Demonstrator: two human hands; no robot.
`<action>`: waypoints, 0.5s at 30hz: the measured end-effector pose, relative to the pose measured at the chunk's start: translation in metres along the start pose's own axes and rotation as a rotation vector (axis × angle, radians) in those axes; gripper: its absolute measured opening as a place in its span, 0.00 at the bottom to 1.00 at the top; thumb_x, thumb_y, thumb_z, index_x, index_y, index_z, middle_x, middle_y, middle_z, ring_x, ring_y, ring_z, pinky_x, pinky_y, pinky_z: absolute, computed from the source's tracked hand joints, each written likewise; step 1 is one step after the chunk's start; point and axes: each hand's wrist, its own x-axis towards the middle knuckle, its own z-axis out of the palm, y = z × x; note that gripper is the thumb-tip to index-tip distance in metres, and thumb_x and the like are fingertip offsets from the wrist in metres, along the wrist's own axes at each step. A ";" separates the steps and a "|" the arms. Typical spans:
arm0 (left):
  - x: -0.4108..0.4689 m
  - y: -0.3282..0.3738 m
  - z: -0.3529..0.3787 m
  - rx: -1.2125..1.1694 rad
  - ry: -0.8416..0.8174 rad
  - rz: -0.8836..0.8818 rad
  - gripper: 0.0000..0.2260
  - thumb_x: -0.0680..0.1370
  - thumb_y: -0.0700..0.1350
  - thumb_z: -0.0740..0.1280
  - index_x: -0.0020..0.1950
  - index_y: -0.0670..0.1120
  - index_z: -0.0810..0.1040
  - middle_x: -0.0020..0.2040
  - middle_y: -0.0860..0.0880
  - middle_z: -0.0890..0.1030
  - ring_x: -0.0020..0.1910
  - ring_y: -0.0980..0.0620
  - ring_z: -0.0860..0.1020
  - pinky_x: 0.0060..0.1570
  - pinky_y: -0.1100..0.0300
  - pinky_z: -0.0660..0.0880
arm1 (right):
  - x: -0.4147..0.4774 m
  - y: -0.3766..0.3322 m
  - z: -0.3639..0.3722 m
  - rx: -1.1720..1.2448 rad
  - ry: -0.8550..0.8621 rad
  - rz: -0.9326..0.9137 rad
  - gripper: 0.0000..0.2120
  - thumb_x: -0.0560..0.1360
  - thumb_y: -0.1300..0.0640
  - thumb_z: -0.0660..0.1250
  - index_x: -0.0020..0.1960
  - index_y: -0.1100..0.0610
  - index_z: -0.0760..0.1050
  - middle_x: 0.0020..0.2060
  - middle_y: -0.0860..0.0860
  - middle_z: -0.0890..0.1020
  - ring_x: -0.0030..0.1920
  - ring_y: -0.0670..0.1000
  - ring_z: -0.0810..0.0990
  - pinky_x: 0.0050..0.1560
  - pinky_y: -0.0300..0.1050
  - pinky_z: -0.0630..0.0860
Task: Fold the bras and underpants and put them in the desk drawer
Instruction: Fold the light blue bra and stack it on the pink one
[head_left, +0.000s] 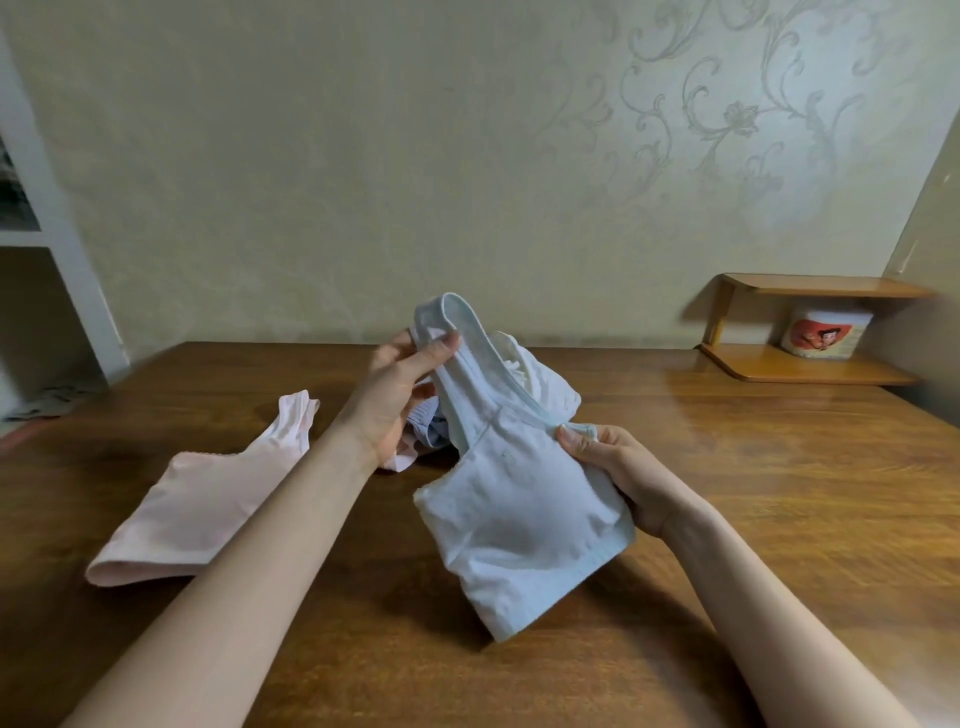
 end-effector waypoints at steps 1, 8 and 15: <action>0.001 0.000 0.002 -0.002 0.082 0.010 0.12 0.64 0.53 0.75 0.41 0.49 0.80 0.36 0.53 0.82 0.41 0.54 0.76 0.41 0.62 0.71 | 0.000 -0.001 0.000 0.011 -0.004 0.005 0.14 0.71 0.53 0.67 0.48 0.63 0.80 0.39 0.55 0.85 0.37 0.50 0.83 0.35 0.40 0.78; 0.000 0.000 0.007 -0.030 0.214 0.046 0.04 0.75 0.45 0.68 0.40 0.50 0.81 0.35 0.53 0.82 0.34 0.58 0.80 0.32 0.68 0.74 | 0.000 0.001 -0.003 0.033 -0.007 0.031 0.10 0.71 0.55 0.68 0.47 0.61 0.81 0.40 0.54 0.85 0.37 0.49 0.83 0.36 0.39 0.78; 0.004 -0.002 -0.001 -0.002 0.363 -0.095 0.14 0.69 0.44 0.75 0.50 0.44 0.74 0.47 0.44 0.80 0.45 0.48 0.79 0.39 0.55 0.75 | 0.000 0.001 -0.001 0.005 -0.035 0.042 0.10 0.72 0.56 0.67 0.49 0.59 0.82 0.44 0.55 0.85 0.41 0.50 0.84 0.39 0.40 0.79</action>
